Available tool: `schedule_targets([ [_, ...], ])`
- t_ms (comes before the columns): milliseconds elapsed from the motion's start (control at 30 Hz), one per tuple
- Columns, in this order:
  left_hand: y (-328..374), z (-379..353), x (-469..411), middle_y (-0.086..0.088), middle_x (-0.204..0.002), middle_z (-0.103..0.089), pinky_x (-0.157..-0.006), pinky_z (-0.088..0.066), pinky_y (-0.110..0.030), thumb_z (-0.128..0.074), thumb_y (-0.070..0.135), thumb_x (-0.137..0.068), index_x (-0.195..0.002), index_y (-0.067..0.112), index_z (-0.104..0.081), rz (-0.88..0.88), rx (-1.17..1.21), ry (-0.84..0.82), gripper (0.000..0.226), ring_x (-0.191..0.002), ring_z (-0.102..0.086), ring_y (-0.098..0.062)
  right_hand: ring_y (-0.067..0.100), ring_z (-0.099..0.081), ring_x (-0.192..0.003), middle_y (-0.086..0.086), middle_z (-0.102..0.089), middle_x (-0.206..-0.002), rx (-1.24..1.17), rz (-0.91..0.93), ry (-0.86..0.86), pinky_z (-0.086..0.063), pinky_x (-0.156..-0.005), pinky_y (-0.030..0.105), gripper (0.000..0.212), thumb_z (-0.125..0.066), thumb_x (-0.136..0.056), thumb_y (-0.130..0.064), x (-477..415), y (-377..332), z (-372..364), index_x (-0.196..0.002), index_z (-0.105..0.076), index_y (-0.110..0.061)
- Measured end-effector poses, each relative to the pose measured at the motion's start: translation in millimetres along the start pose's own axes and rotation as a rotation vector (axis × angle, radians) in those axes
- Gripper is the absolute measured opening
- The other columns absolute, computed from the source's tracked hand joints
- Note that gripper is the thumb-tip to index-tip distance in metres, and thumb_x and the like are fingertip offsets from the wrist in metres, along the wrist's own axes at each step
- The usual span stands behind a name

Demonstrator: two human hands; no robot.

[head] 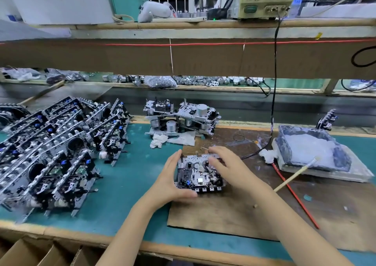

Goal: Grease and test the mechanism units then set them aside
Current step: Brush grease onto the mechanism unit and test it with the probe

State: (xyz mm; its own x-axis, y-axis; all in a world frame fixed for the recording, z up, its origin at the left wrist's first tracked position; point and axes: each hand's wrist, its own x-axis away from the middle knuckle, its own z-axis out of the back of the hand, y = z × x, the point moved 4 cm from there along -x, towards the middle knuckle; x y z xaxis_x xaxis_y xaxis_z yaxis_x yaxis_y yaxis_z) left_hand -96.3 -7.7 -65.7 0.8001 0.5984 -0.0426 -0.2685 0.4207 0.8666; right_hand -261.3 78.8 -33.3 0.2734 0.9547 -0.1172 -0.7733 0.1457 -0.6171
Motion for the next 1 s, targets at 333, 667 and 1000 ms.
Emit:
schedule_targets([
  [333,0,-1,1,0.018,-0.067,-0.068,-0.064,-0.042,-0.001,-0.054,0.006,-0.095,-0.079,0.019,-0.063,0.171,0.28,0.158,0.022,-0.067,-0.061,0.009,0.022,-0.056,-0.108,0.011,-0.061,-0.122,0.037,-0.259,0.035,-0.042,-0.092,0.028,0.03,-0.055,-0.092,-0.02,-48,17,19,-0.114,-0.064,-0.003],
  [667,-17,11,13,-0.008,-0.095,-0.073,-0.085,-0.05,-0.029,-0.045,0.005,-0.097,-0.099,0.002,-0.067,0.208,0.671,0.422,0.022,-0.09,-0.066,-0.02,0.019,-0.053,-0.067,0.002,-0.06,-0.071,0.138,-0.198,-0.183,-0.047,-0.061,0.032,0.018,-0.066,-0.083,-0.009,-64,6,1,-0.065,-0.063,-0.01],
  [1000,-5,3,-7,-0.004,-0.089,-0.075,-0.064,-0.056,-0.021,-0.036,0.009,-0.1,-0.101,0.005,-0.064,0.151,1.0,0.416,0.028,-0.078,-0.071,-0.011,0.004,-0.048,-0.042,-0.007,-0.054,-0.049,-0.366,-0.105,-0.05,-0.037,-0.041,0.013,0.03,-0.062,-0.088,-0.03,-10,-7,51,-0.061,-0.059,-0.015],
])
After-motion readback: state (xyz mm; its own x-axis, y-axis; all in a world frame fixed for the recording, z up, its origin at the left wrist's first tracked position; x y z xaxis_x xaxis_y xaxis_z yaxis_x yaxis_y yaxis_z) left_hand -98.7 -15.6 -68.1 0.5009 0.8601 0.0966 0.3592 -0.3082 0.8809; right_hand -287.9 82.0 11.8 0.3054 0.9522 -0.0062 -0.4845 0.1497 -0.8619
